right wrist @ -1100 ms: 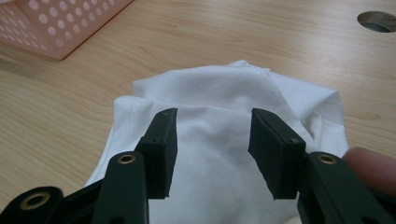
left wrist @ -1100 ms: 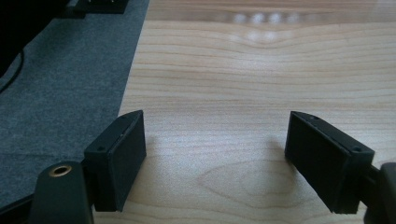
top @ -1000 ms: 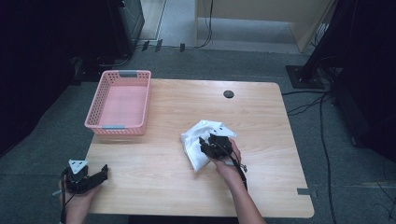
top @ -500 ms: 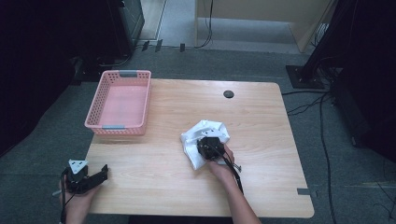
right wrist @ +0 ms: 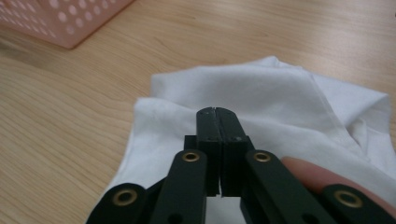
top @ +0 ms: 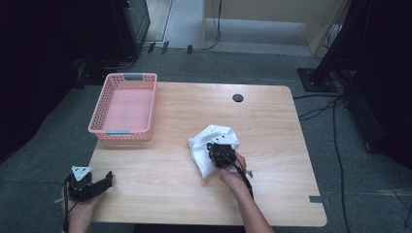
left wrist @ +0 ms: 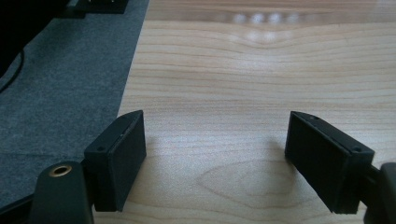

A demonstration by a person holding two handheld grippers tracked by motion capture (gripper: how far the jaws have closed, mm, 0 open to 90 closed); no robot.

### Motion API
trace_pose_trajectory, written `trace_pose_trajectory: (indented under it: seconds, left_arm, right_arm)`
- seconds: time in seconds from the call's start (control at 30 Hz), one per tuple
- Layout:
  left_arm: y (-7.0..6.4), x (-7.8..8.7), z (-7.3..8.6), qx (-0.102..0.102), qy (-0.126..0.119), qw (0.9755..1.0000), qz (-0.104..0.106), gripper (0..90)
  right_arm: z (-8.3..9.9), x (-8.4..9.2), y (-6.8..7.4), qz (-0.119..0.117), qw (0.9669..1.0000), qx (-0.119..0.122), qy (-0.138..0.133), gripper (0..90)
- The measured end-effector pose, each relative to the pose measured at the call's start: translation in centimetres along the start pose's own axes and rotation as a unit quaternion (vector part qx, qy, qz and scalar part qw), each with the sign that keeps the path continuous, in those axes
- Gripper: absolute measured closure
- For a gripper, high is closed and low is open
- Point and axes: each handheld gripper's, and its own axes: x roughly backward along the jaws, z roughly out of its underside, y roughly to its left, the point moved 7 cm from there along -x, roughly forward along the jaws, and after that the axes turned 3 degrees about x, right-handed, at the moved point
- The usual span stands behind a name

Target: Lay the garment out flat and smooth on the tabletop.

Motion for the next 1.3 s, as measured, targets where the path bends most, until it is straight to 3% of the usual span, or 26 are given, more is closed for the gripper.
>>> trace_pose_trajectory:
  seconds: [0.13, 0.2, 0.33, 0.4, 0.43, 0.5, 0.57, 0.63, 0.97, 1.13, 1.3]
  left_arm:
    - [0.0, 0.0, 0.0, 0.0, 0.0, 1.0, 0.0, 20.9]
    - [0.0, 0.0, 0.0, 0.0, 0.0, 1.0, 0.0, 20.9]
    - [0.0, 0.0, 0.0, 0.0, 0.0, 1.0, 0.0, 20.9]
    - [0.0, 0.0, 0.0, 0.0, 0.0, 1.0, 0.0, 20.9]
    - [0.0, 0.0, 0.0, 0.0, 0.0, 1.0, 0.0, 20.9]
    - [0.0, 0.0, 0.0, 0.0, 0.0, 1.0, 0.0, 20.9]
    - [0.0, 0.0, 0.0, 0.0, 0.0, 1.0, 0.0, 20.9]
    - [0.0, 0.0, 0.0, 0.0, 0.0, 1.0, 0.0, 20.9]
    - [0.0, 0.0, 0.0, 0.0, 0.0, 1.0, 0.0, 20.9]
    - [0.0, 0.0, 0.0, 0.0, 0.0, 1.0, 0.0, 20.9]
    - [-0.1, 0.0, 0.0, -0.001, 0.0, 1.0, -0.001, 21.1]
  right_arm:
    - [-0.8, -0.4, 1.2, -0.031, 0.9995, -0.008, -0.003, 68.4]
    - [-0.9, -0.8, 1.7, -0.038, 0.9993, -0.008, -0.004, 65.2]
    - [-0.9, -1.6, 2.8, -0.035, 0.9993, 0.015, 0.005, 53.0]
    - [-0.7, -2.1, 3.2, -0.019, 0.9991, 0.032, 0.018, 51.2]
    - [-0.6, -2.4, 3.2, -0.001, 0.9988, 0.044, 0.022, 52.8]
    - [-0.3, -2.7, 3.1, 0.021, 0.9976, 0.061, 0.027, 65.4]
    - [0.0, -2.9, 3.0, 0.032, 0.9965, 0.071, 0.03, 77.8]
    - [0.0, -2.7, 2.9, 0.034, 0.996, 0.077, 0.03, 83.0]
    - [-0.2, 1.1, 1.1, 0.014, 0.9992, 0.037, -0.007, 84.7]
    - [1.4, 4.3, -0.9, 0.006, 0.9998, 0.007, -0.02, 84.6]
    - [3.3, 5.7, -1.6, -0.001, 0.9999, -0.001, -0.014, 84.7]
